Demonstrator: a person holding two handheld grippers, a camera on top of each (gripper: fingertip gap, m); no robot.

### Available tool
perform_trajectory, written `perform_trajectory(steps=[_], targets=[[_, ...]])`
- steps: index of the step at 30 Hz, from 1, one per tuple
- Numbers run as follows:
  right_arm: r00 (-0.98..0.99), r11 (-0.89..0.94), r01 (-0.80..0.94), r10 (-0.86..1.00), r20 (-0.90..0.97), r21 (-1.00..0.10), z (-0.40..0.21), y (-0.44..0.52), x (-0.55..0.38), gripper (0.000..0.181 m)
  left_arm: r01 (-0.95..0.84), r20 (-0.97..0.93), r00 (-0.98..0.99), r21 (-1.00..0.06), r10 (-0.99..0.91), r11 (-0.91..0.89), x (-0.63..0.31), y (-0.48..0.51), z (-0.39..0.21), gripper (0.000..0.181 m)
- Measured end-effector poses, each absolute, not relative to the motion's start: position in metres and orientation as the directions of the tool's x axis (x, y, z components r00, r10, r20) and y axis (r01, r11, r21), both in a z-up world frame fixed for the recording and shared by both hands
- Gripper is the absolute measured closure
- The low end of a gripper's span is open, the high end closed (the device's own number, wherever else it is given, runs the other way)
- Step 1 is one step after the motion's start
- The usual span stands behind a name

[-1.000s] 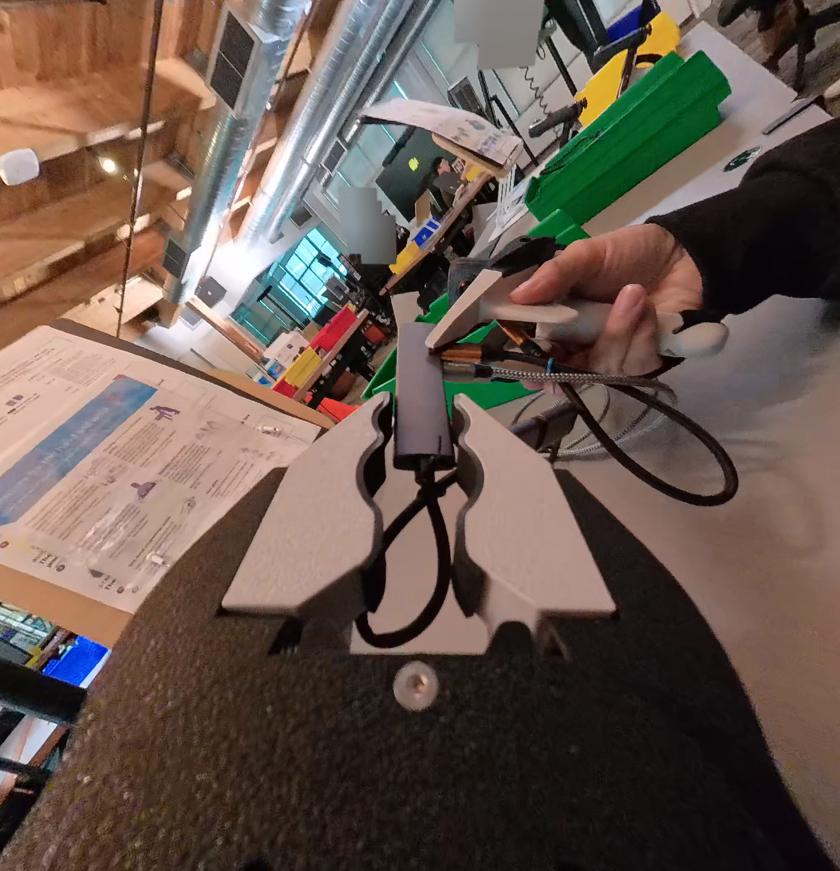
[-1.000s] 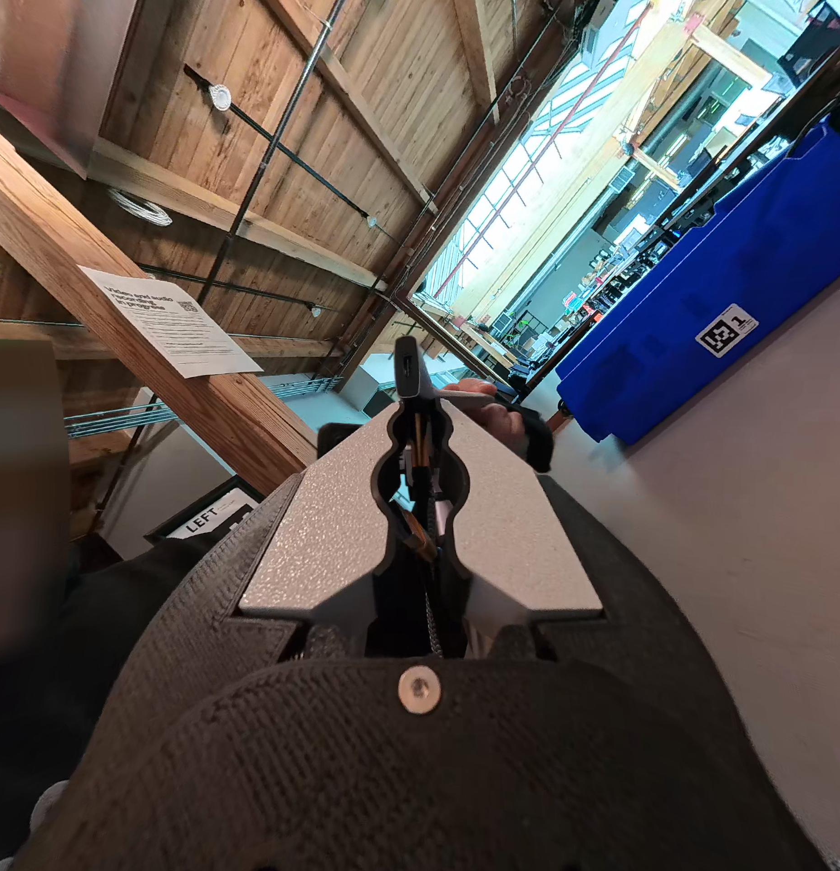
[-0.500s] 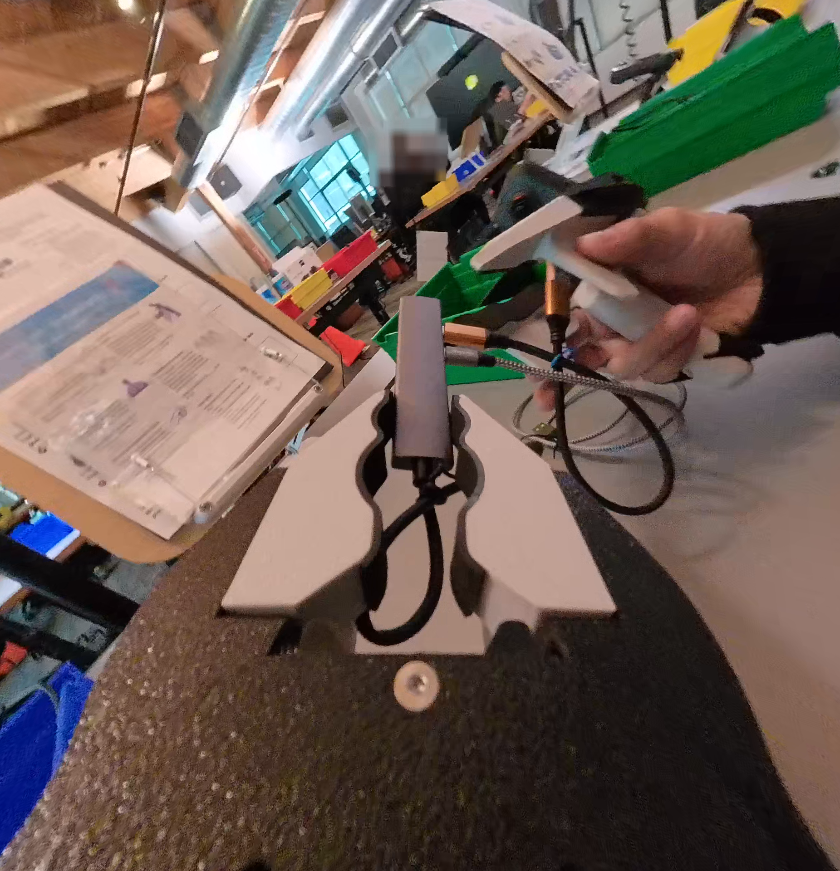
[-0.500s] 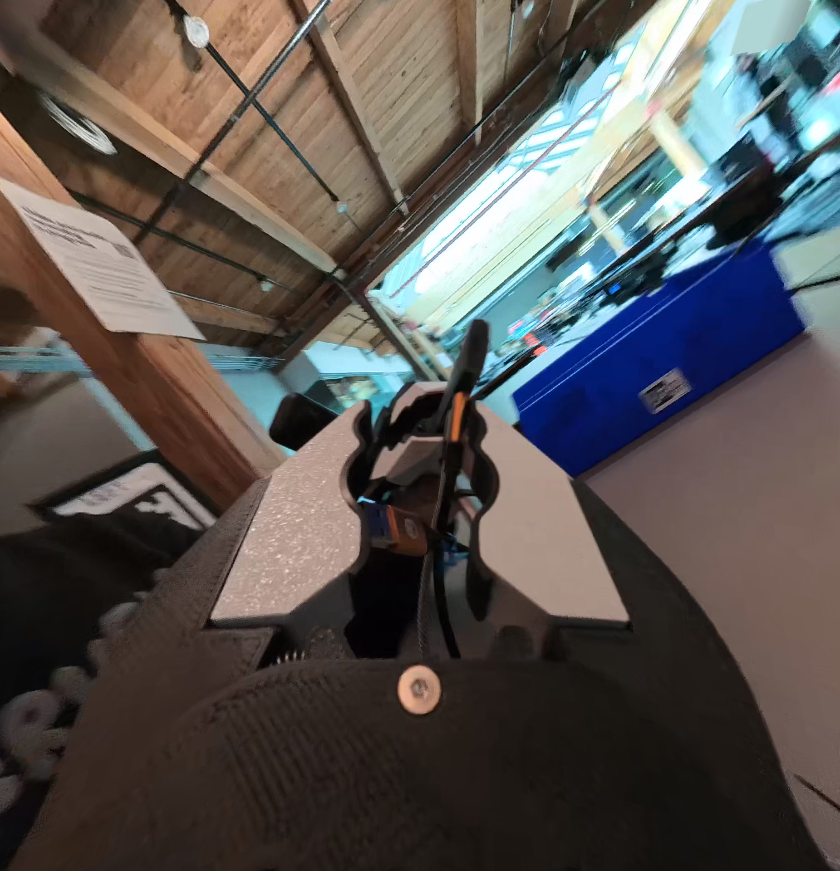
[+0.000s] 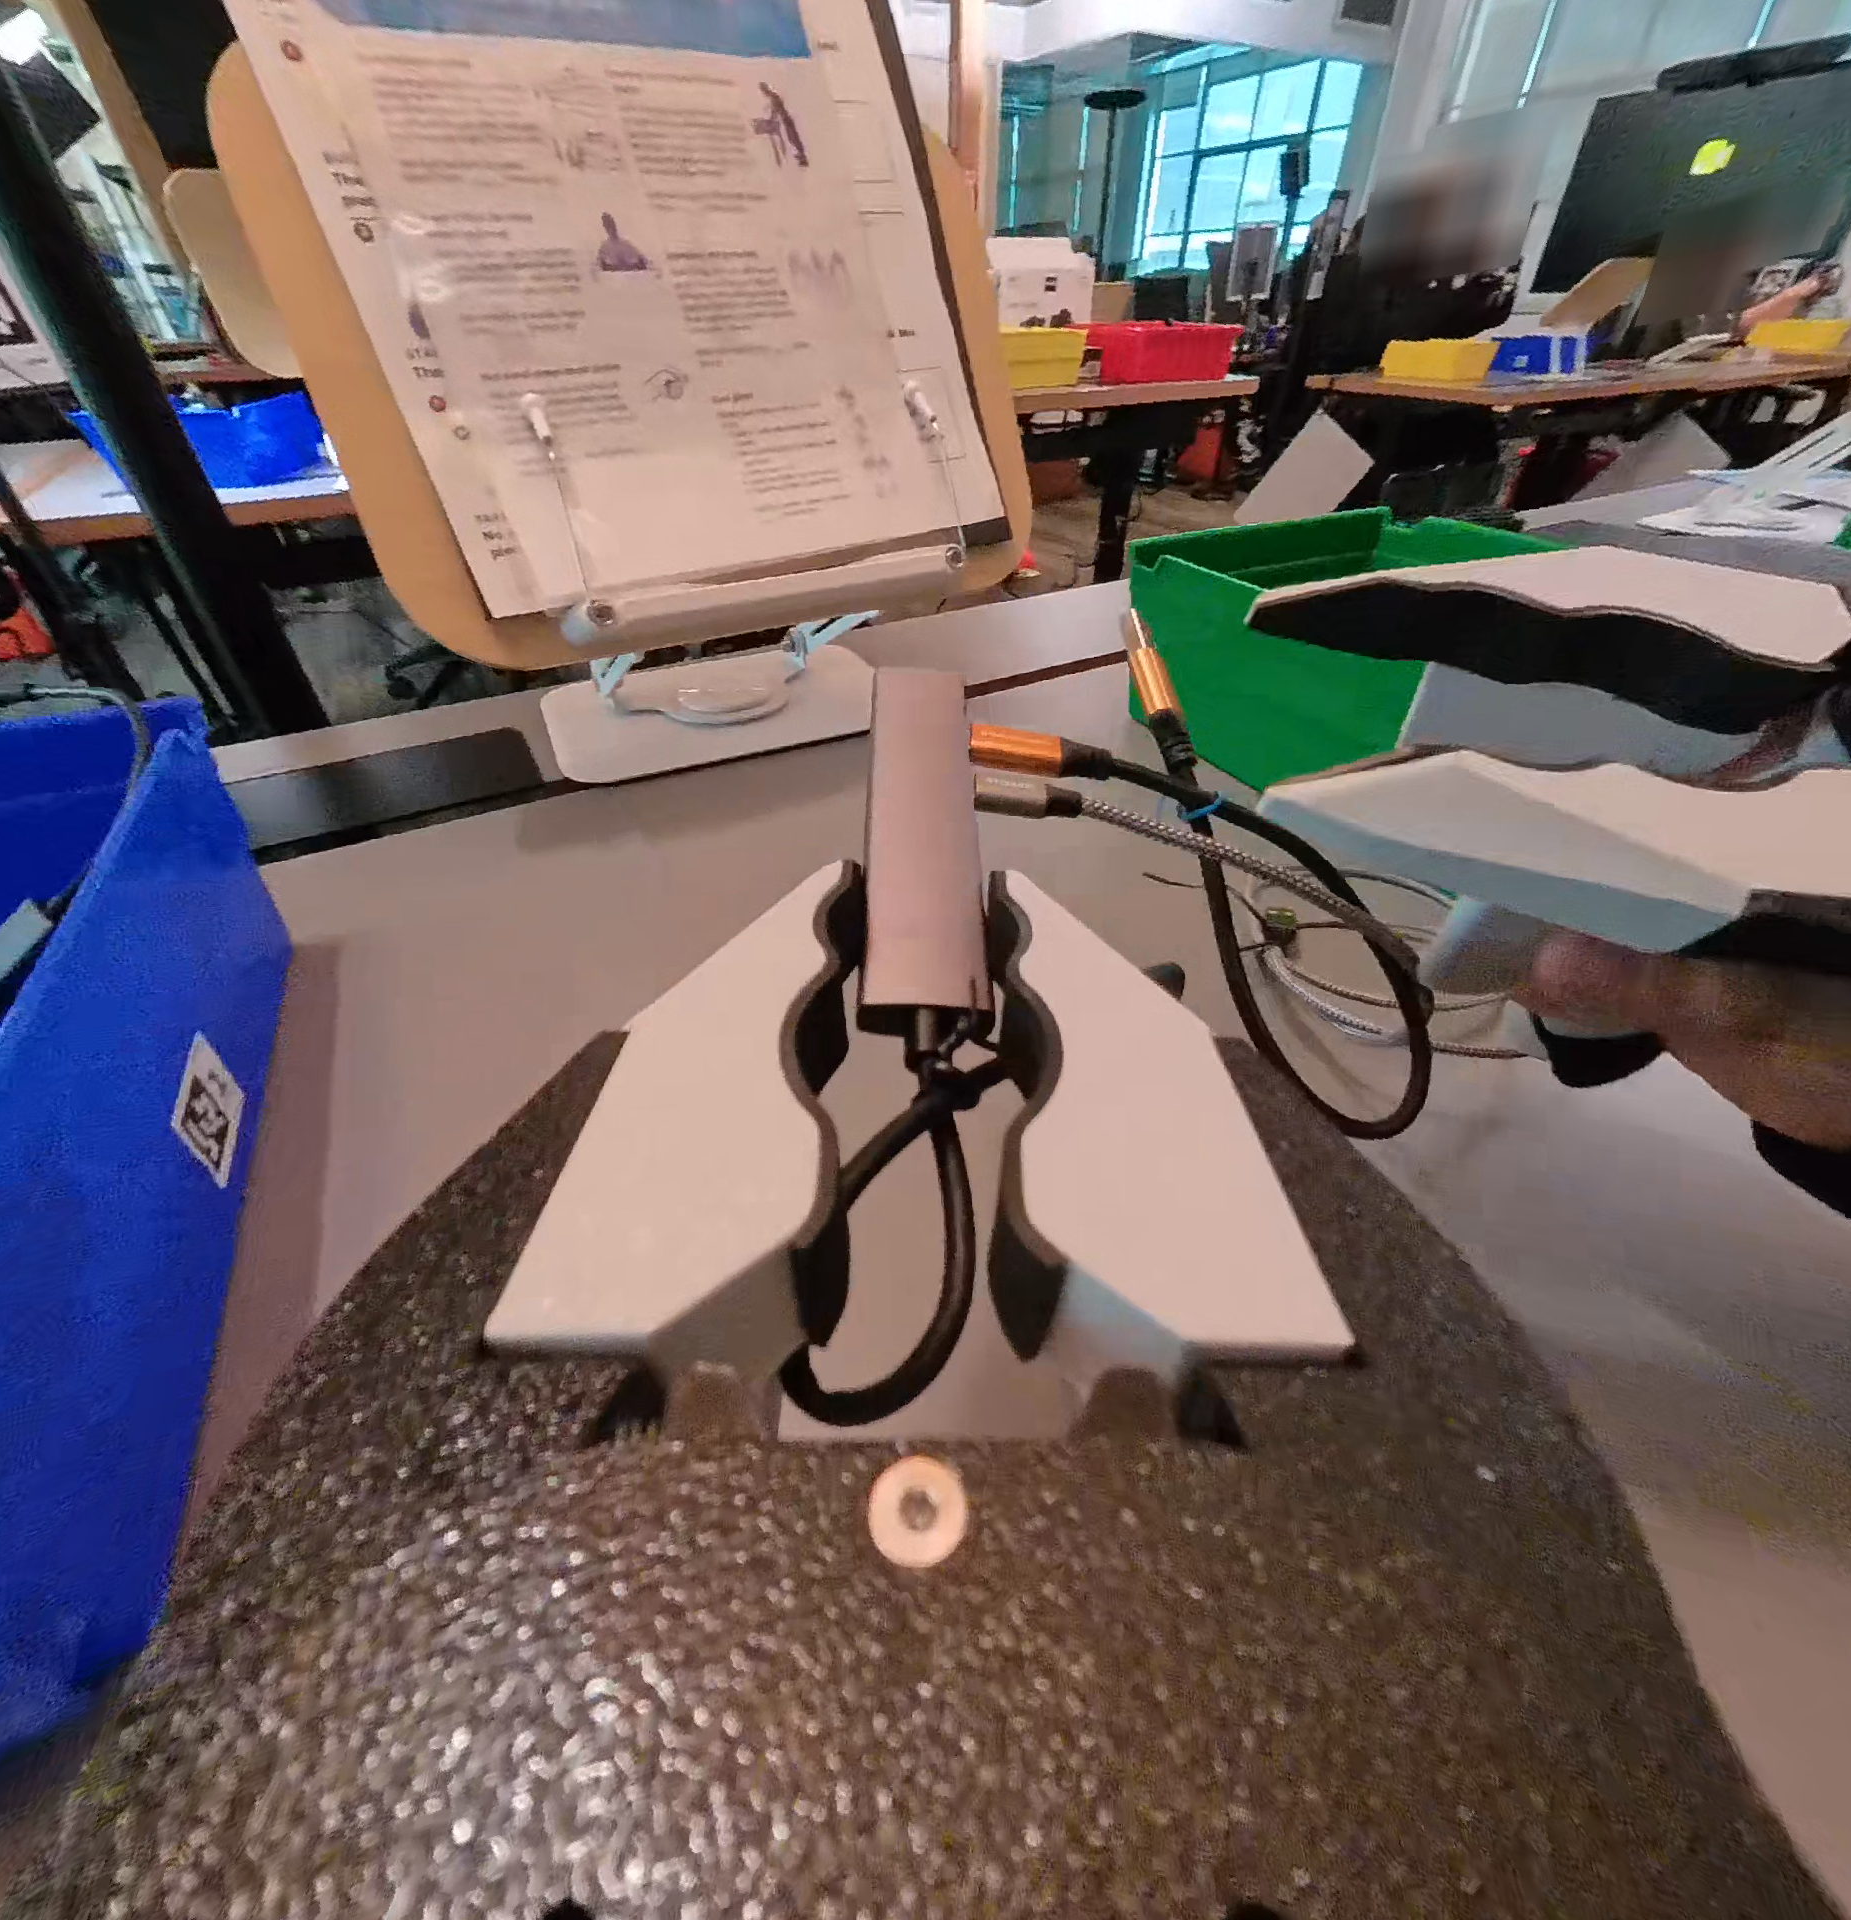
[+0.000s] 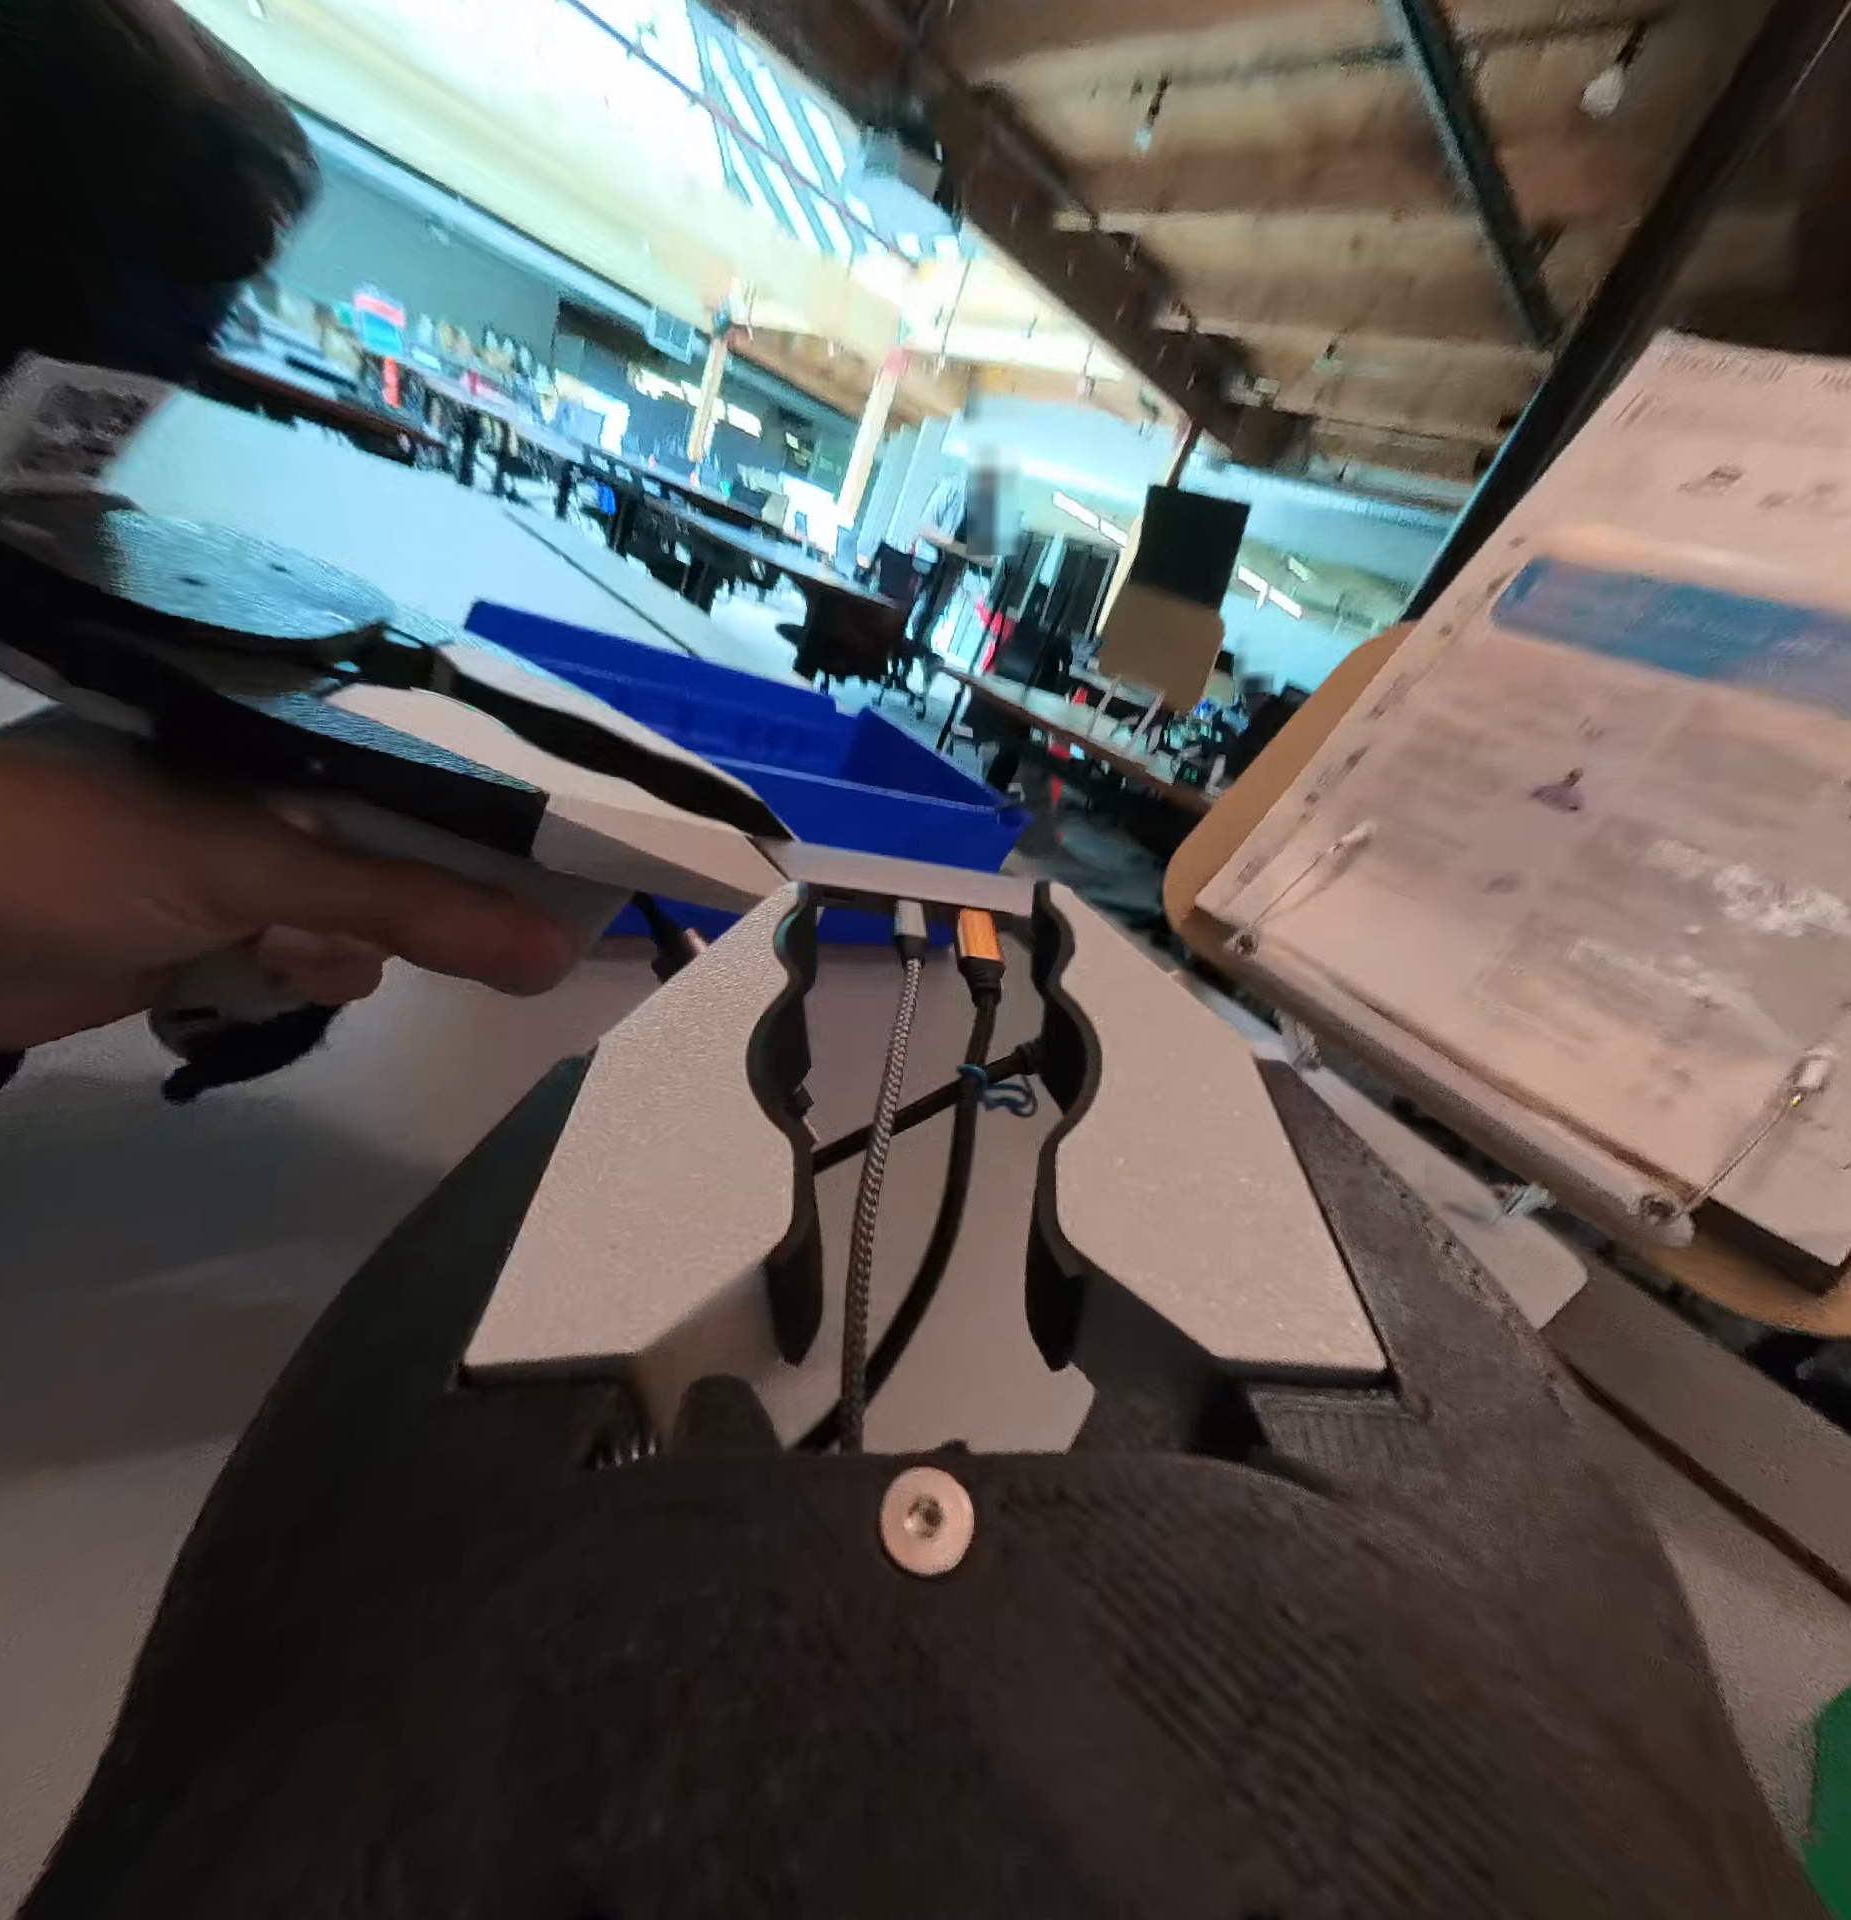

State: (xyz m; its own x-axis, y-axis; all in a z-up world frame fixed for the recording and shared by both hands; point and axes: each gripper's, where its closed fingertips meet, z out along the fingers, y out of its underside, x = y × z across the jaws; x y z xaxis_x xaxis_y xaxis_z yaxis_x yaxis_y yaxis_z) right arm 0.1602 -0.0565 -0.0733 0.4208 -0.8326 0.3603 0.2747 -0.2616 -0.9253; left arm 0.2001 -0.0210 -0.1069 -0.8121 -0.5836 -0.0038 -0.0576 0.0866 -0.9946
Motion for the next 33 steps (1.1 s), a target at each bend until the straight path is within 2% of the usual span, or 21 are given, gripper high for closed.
perform_trajectory(steps=[3, 6, 8, 12, 20, 30, 33], targets=[[0.492, -0.275, 0.171, -0.808, 0.324, -0.946, -0.097, -0.038, 0.175, 0.152, -0.048, -0.017, -0.8, -0.994, -0.6, 0.093, 0.2, -0.019, -0.112, 0.16], [0.458, -0.303, 0.112, -0.829, 0.319, -0.946, -0.108, -0.037, 0.192, 0.158, -0.086, 0.032, -0.785, -0.995, -0.618, 0.059, 0.205, -0.015, -0.114, 0.16], [0.458, -0.241, 0.075, -0.854, 0.248, -0.968, -0.111, -0.037, 0.2, 0.16, -0.096, 0.053, -0.768, -0.995, -0.638, 0.032, 0.208, -0.011, -0.114, 0.16], [0.455, -0.159, 0.07, -0.874, 0.173, -0.985, -0.112, -0.04, 0.207, 0.171, -0.123, 0.111, -0.763, -0.992, -0.637, -0.026, 0.21, -0.011, -0.119, 0.159], [0.503, -0.038, 0.092, -0.861, 0.08, -0.995, -0.113, -0.035, 0.208, 0.173, -0.138, 0.18, -0.772, -0.984, -0.61, -0.116, 0.211, -0.009, -0.122, 0.159], [0.484, 0.017, 0.12, -0.874, 0.043, -0.993, -0.112, -0.025, 0.208, 0.174, -0.097, 0.154, -0.792, -0.987, -0.591, -0.127, 0.211, 0.003, -0.12, 0.159], [0.471, -0.03, 0.113, -0.878, 0.08, -0.993, -0.109, -0.025, 0.207, 0.181, -0.104, 0.162, -0.806, -0.986, -0.57, -0.134, 0.21, 0.002, -0.119, 0.159]])
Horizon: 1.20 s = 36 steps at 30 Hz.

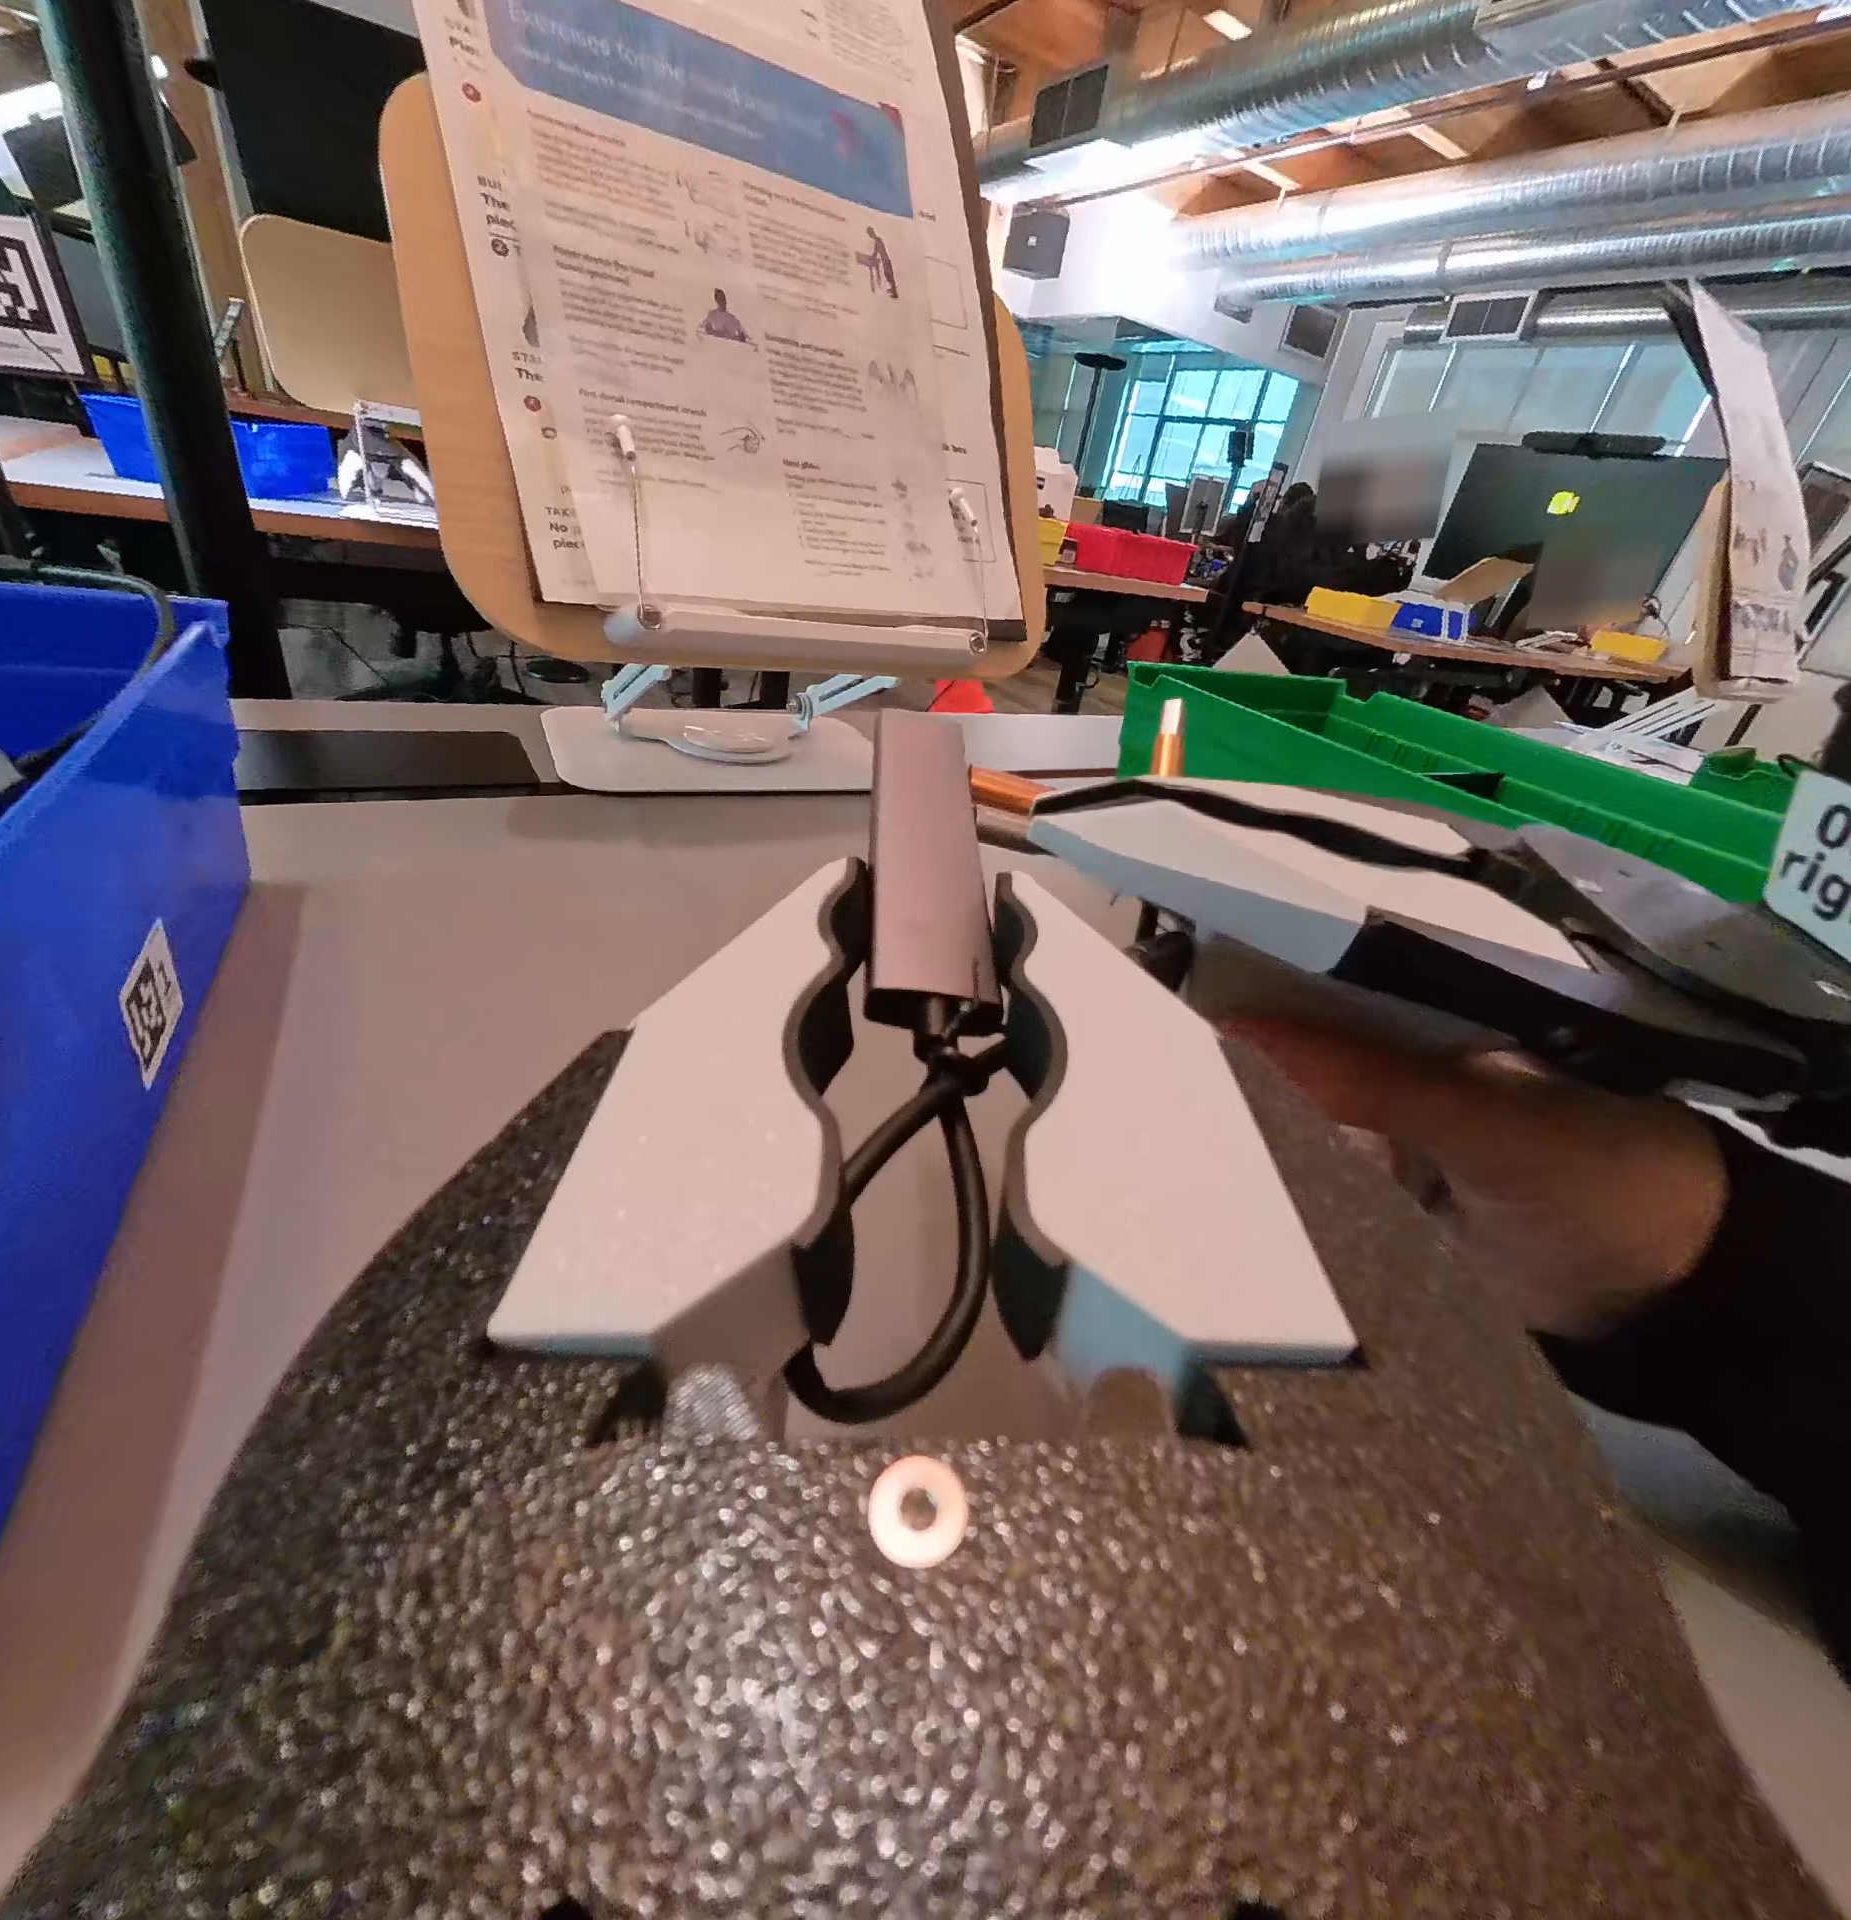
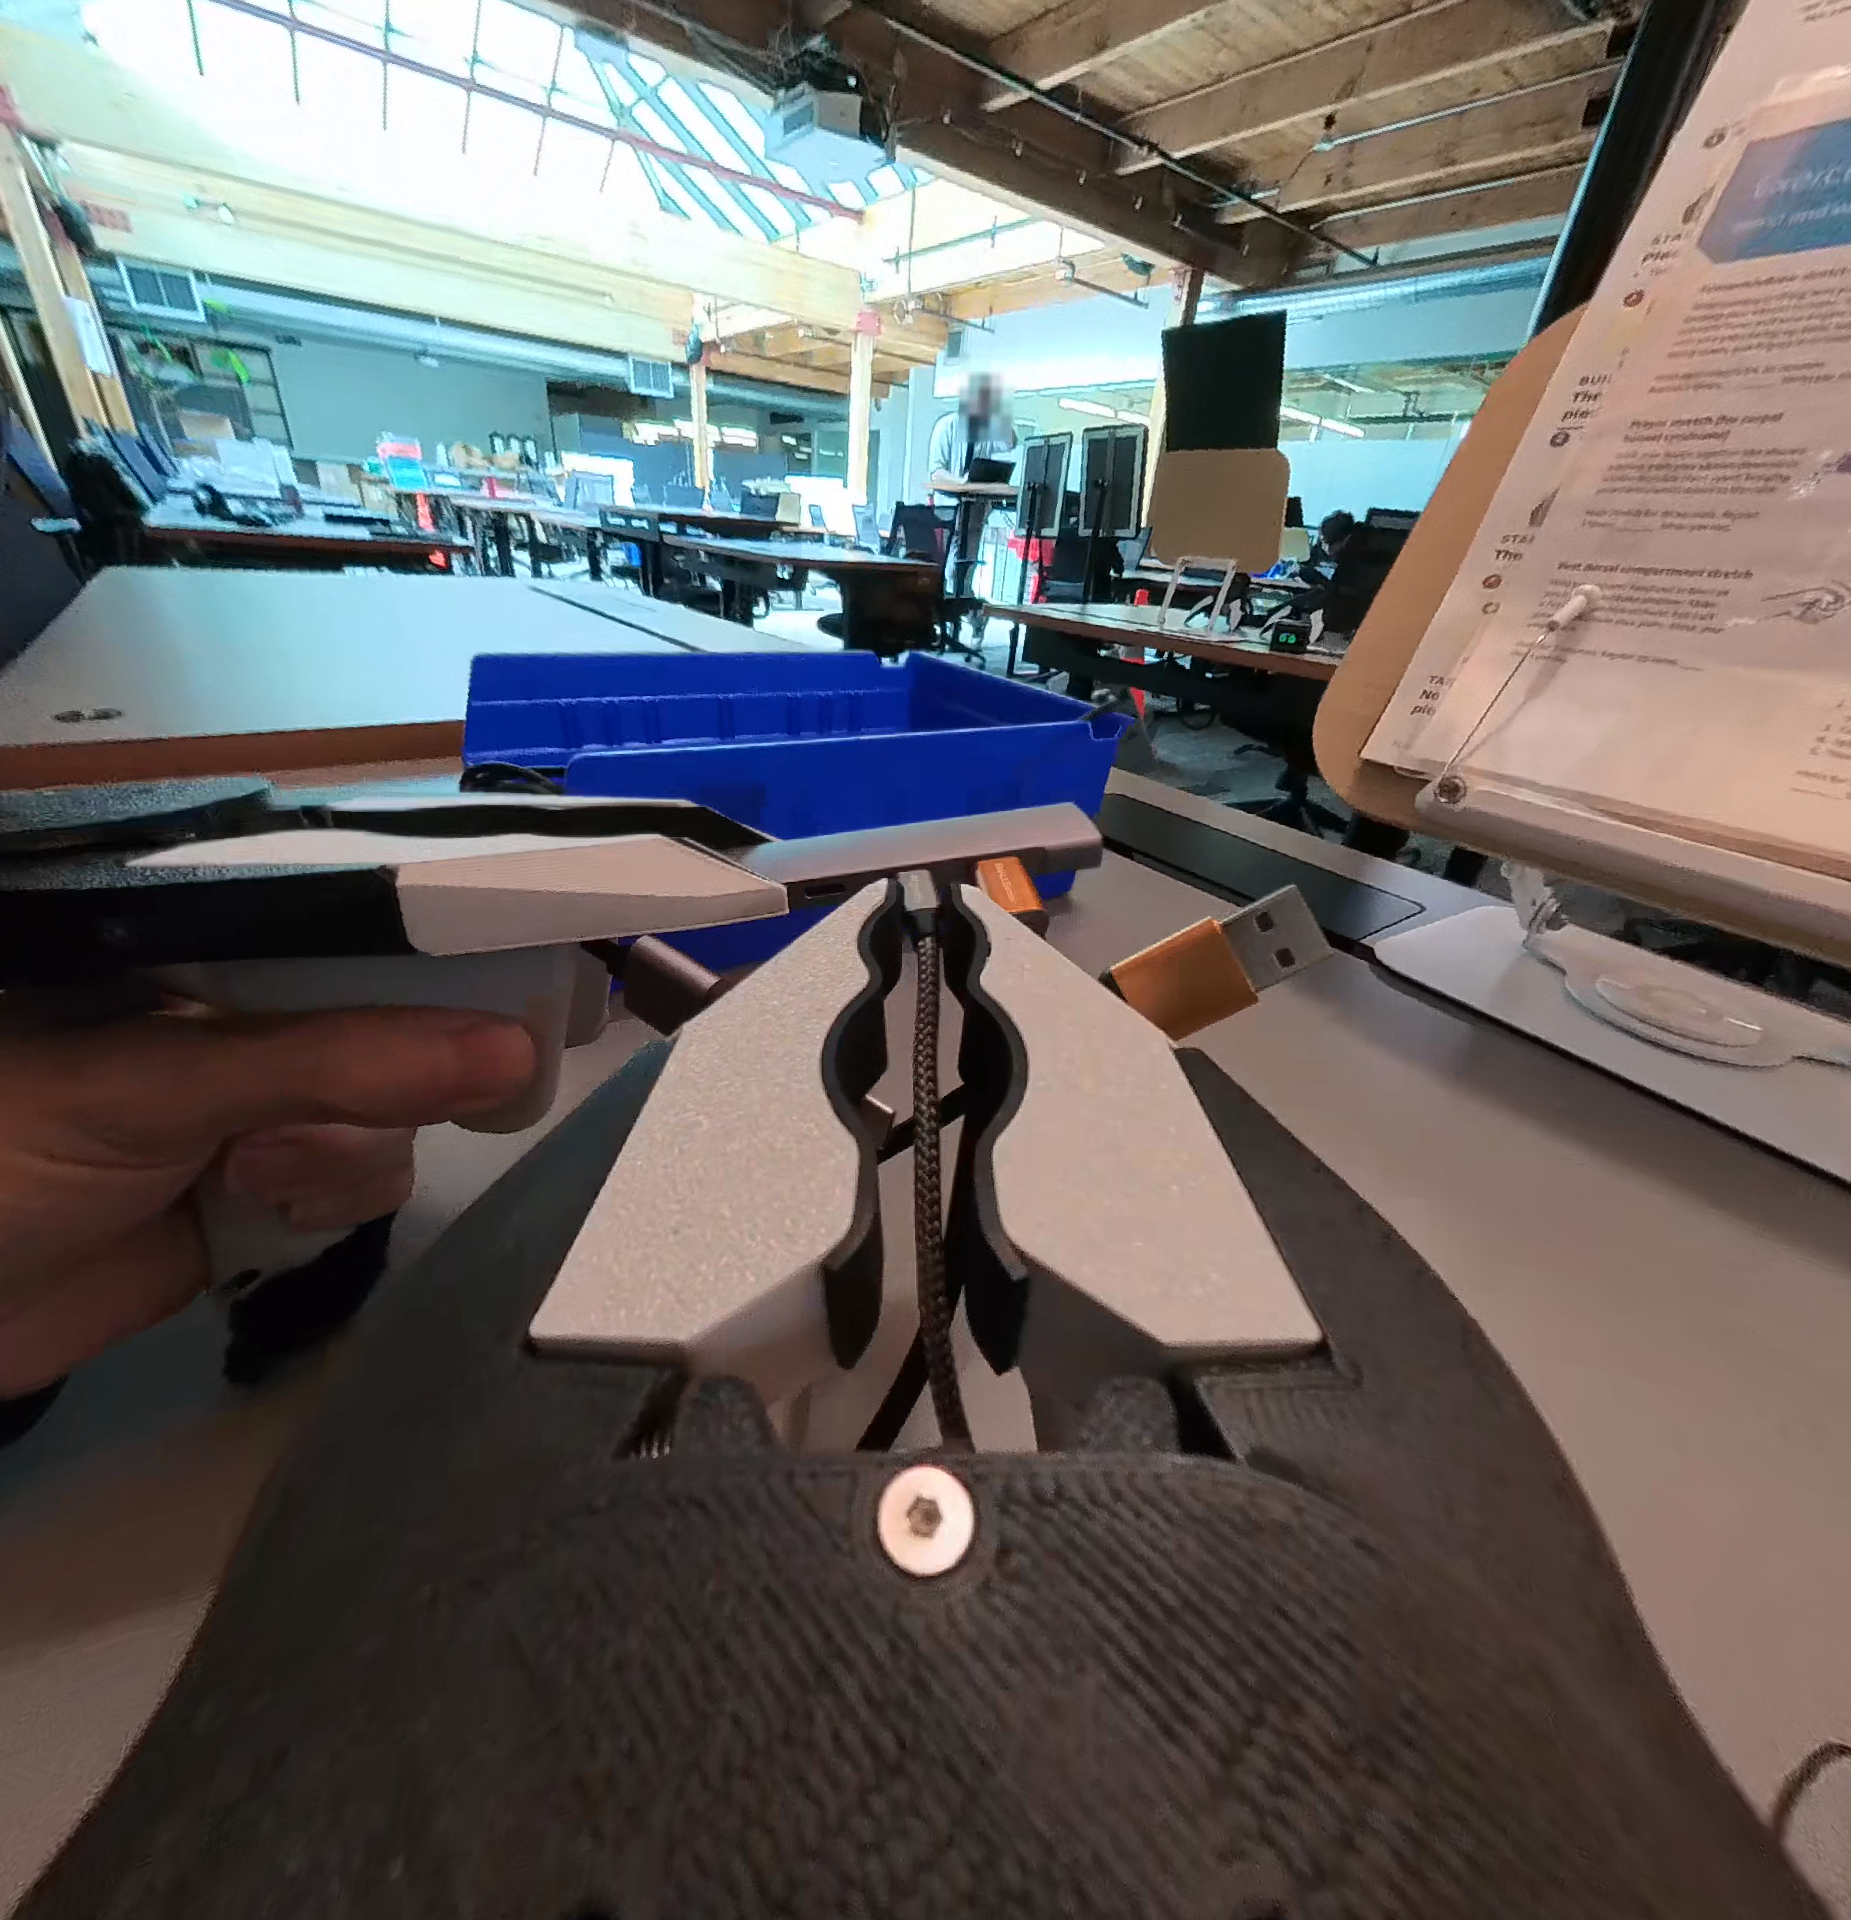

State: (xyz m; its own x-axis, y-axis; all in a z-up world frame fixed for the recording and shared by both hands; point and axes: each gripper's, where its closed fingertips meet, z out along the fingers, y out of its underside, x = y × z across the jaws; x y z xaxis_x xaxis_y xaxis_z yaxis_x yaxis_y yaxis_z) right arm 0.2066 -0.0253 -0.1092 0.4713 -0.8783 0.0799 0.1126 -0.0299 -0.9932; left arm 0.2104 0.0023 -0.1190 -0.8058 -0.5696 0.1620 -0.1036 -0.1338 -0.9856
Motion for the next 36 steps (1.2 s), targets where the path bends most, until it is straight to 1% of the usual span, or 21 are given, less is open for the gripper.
perform_trajectory(steps=[2, 4, 6, 8, 10, 12, 14, 18, 19, 20, 21, 22, 23, 24, 26, 28, 30, 32, 34, 35, 36], targets=[[0.443, -0.058, 0.127, -0.89, 0.109, -0.99, -0.108, -0.029, 0.205, 0.181, -0.101, 0.17, -0.799, -0.984, -0.578, -0.15, 0.213, 0.005, -0.117, 0.159], [0.462, -0.06, 0.09, -0.882, 0.095, -0.994, -0.115, -0.028, 0.203, 0.181, -0.1, 0.165, -0.798, -0.985, -0.58, -0.142, 0.217, 0.007, -0.117, 0.16], [0.472, 0.017, 0.124, -0.88, 0.044, -0.992, -0.112, -0.033, 0.201, 0.181, -0.114, 0.167, -0.819, -0.985, -0.549, -0.13, 0.216, 0.002, -0.119, 0.159], [0.472, 0.034, 0.175, -0.88, 0.053, -0.984, -0.103, -0.034, 0.197, 0.174, -0.096, 0.163, -0.824, -0.984, -0.542, -0.15, 0.212, 0.0, -0.113, 0.159], [0.453, -0.015, 0.179, -0.886, 0.096, -0.984, -0.107, -0.031, 0.197, 0.165, -0.054, 0.116, -0.819, -0.991, -0.562, -0.126, 0.211, -0.001, -0.111, 0.16], [0.417, -0.053, 0.191, -0.9, 0.13, -0.98, -0.107, -0.031, 0.198, 0.167, -0.06, 0.123, -0.82, -0.99, -0.558, -0.129, 0.211, -0.002, -0.111, 0.16], [0.399, -0.051, 0.202, -0.908, 0.13, -0.978, -0.106, -0.033, 0.199, 0.175, -0.092, 0.169, -0.833, -0.981, -0.527, -0.17, 0.21, -0.003, -0.11, 0.16], [0.393, -0.091, 0.193, -0.905, 0.162, -0.977, -0.109, -0.031, 0.202, 0.176, -0.137, 0.228, -0.842, -0.967, -0.49, -0.213, 0.21, -0.003, -0.113, 0.16], [0.384, -0.103, 0.169, -0.909, 0.161, -0.98, -0.112, -0.032, 0.204, 0.171, -0.138, 0.242, -0.845, -0.96, -0.476, -0.243, 0.21, 0.0, -0.109, 0.171], [0.393, -0.122, 0.134, -0.904, 0.166, -0.983, -0.117, -0.031, 0.206, 0.166, -0.134, 0.265, -0.866, -0.94, -0.425, -0.314, 0.205, 0.002, -0.098, 0.181], [0.397, -0.146, 0.113, -0.9, 0.18, -0.983, -0.121, -0.028, 0.209, 0.158, -0.146, 0.276, -0.886, -0.929, -0.373, -0.34, 0.199, 0.0, -0.092, 0.181], [0.407, -0.153, 0.149, -0.891, 0.202, -0.977, -0.118, -0.022, 0.206, 0.167, -0.15, 0.254, -0.864, -0.954, -0.435, -0.26, 0.205, -0.003, -0.103, 0.181], [0.385, -0.135, 0.231, -0.897, 0.218, -0.964, -0.105, -0.021, 0.2, 0.176, -0.103, 0.17, -0.836, -0.983, -0.521, -0.155, 0.212, -0.003, -0.116, 0.181], [0.328, -0.138, 0.26, -0.918, 0.222, -0.956, -0.099, -0.029, 0.199, 0.178, -0.06, 0.116, -0.828, -0.991, -0.549, -0.118, 0.214, -0.002, -0.118, 0.181], [0.314, -0.18, 0.197, -0.92, 0.236, -0.964, -0.109, -0.038, 0.202, 0.164, -0.043, 0.12, -0.85, -0.986, -0.512, -0.161, 0.211, 0.0, -0.106, 0.181], [0.359, -0.129, 0.181, -0.914, 0.187, -0.975, -0.112, -0.04, 0.201, 0.16, -0.03, 0.107, -0.833, -0.988, -0.543, -0.15, 0.217, 0.008, -0.103, 0.181], [0.343, -0.083, 0.19, -0.928, 0.145, -0.978, -0.108, -0.049, 0.2, 0.161, -0.063, 0.063, -0.802, -0.998, -0.593, -0.019, 0.229, 0.015, -0.114, 0.178], [0.337, -0.067, 0.173, -0.934, 0.123, -0.983, -0.108, -0.054, 0.201, 0.16, -0.145, 0.017, -0.826, -0.972, -0.563, 0.185, 0.229, 0.013, -0.134, 0.158], [0.36, -0.075, 0.164, -0.924, 0.13, -0.984, -0.11, -0.05, 0.201, 0.16, -0.265, 0.029, -0.844, -0.89, -0.535, 0.37, 0.223, 0.016, -0.159, 0.133], [0.357, -0.092, 0.163, -0.923, 0.145, -0.982, -0.111, -0.049, 0.202, 0.16, -0.315, 0.034, -0.837, -0.846, -0.546, 0.43, 0.22, 0.02, -0.17, 0.124], [0.352, -0.117, 0.157, -0.921, 0.166, -0.981, -0.113, -0.048, 0.203, 0.161, -0.345, 0.03, -0.834, -0.807, -0.551, 0.479, 0.218, 0.023, -0.179, 0.12]])
